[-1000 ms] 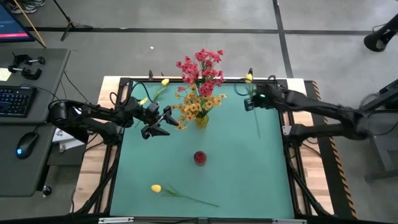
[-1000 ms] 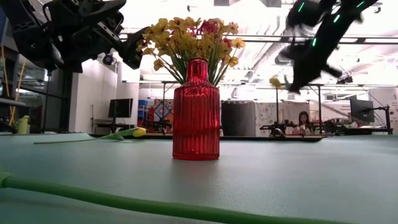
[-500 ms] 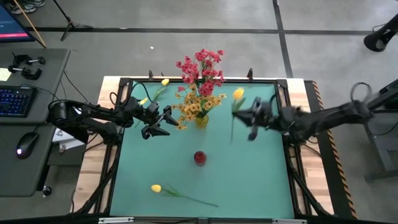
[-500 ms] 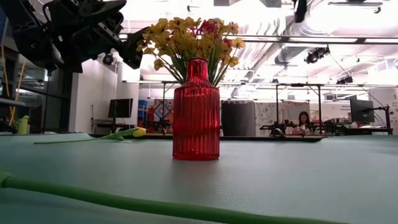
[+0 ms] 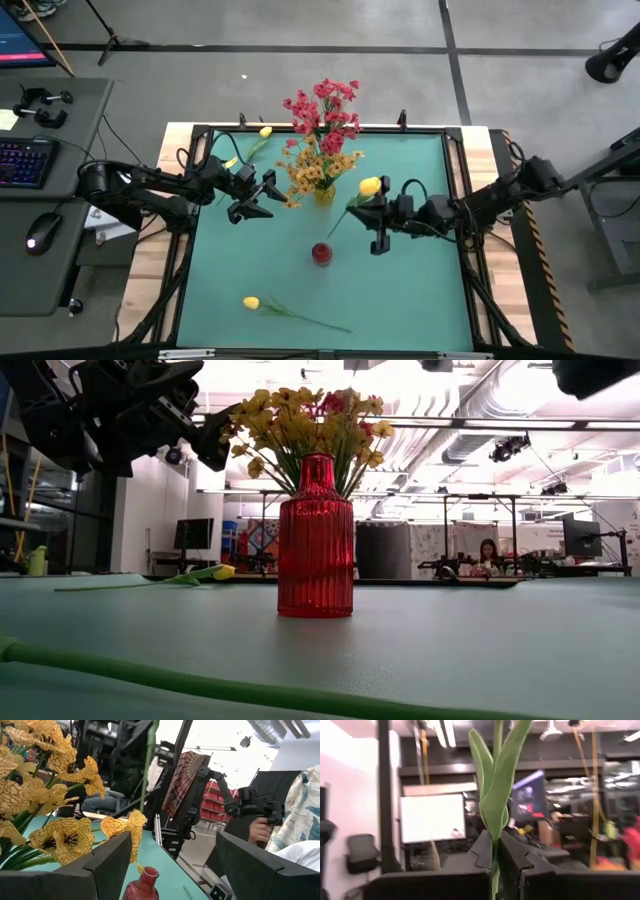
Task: Sort flowers into vase by color
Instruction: Put the top right yellow tulip into the red vase
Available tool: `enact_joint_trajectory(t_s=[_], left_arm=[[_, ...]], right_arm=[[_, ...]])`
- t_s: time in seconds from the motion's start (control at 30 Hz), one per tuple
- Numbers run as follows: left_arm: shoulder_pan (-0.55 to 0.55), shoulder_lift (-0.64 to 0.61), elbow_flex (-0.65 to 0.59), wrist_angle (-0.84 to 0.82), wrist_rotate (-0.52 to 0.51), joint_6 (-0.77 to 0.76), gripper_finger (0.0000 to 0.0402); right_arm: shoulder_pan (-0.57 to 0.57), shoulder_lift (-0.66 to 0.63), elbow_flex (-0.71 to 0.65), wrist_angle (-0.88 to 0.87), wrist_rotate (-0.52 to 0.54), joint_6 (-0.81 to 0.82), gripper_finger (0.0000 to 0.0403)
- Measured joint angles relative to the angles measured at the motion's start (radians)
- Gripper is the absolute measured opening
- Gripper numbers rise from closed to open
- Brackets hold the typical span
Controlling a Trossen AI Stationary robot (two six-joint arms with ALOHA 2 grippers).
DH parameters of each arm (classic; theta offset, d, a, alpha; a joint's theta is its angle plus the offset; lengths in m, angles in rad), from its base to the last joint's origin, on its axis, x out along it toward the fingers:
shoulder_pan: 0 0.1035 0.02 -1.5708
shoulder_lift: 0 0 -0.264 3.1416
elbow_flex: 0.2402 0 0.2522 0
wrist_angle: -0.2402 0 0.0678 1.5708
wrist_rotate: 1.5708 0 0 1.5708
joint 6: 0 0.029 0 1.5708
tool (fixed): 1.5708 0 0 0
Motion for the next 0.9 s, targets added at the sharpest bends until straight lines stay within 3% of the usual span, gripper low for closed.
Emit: enact_joint_trajectory(t_s=[0.17, 0.63, 0.9], left_arm=[[0.000, 0.000, 0.000, 0.000, 0.000, 0.002, 0.0278], [0.000, 0.000, 0.000, -0.001, -0.001, 0.014, 0.0278], [0.000, 0.000, 0.000, -0.001, -0.001, 0.014, 0.0278]], right_arm=[[0.025, 0.035, 0.075, -0.053, -0.067, 0.020, 0.0000], [0.032, 0.145, 0.128, -0.086, -0.025, -0.036, 0.0000], [0.033, 0.146, 0.128, -0.182, -0.027, 0.070, 0.0000]])
